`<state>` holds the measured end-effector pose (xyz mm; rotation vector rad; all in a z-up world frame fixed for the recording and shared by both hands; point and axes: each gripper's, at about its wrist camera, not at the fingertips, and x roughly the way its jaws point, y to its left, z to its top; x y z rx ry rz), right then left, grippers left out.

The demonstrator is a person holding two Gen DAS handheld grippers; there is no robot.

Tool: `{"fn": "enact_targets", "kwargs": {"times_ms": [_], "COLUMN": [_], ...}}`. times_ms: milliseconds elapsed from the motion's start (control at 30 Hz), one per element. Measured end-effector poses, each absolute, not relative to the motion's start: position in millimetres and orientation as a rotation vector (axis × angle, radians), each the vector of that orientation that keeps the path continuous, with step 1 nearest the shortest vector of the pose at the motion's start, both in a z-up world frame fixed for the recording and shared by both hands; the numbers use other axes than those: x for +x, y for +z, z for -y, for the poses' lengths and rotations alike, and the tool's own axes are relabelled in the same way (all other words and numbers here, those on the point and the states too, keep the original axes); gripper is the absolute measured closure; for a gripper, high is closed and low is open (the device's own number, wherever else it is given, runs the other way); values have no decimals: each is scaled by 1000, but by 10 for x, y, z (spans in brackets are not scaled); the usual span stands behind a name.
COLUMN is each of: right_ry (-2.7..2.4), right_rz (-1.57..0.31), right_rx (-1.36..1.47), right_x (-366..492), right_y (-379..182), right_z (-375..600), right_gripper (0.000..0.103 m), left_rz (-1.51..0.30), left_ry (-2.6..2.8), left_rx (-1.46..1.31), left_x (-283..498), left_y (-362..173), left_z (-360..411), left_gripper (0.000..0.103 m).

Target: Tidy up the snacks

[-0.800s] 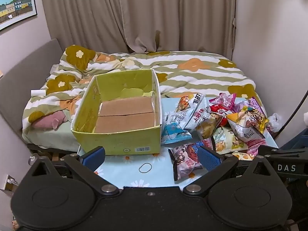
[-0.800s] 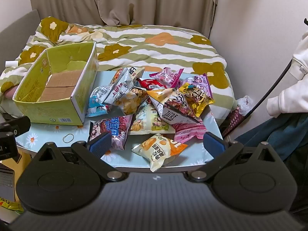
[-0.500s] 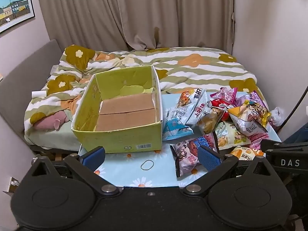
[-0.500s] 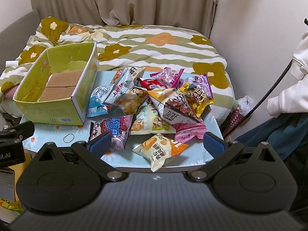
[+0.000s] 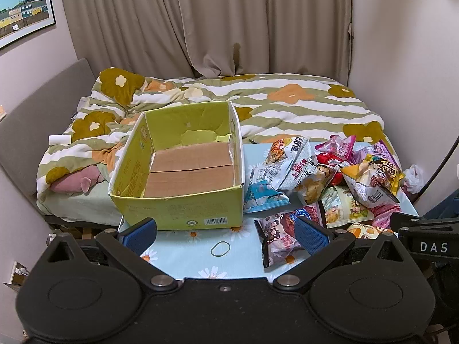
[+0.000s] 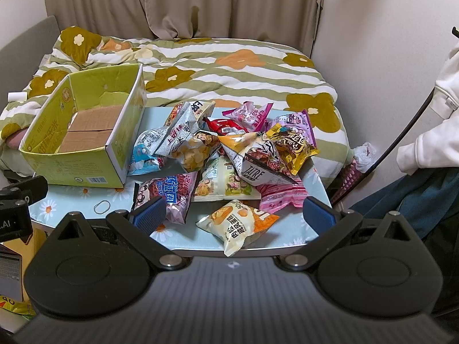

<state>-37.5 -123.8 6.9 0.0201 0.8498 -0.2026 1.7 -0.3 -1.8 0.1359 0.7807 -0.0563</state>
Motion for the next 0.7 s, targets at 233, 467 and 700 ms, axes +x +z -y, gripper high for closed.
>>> {"fn": "enact_targets", "kwargs": {"times_ms": [233,467,700], "right_ry": [-204,-204,-204], "right_rz": [-847,-848,-848], "right_rx": [21,20,21], "right_x": [-374,-373,-373], "right_y": [61,61,62], "right_z": [1241,1242,1244], "right_gripper": [0,0,0], "left_rz": [-778,-771,-772], "left_ry": [-57,-58,-61], "left_rx": [135,137,138], "left_x": [24,22,30], "left_y": [-8,1,7], "left_z": [7,9,16], "left_gripper": [0,0,0]}}
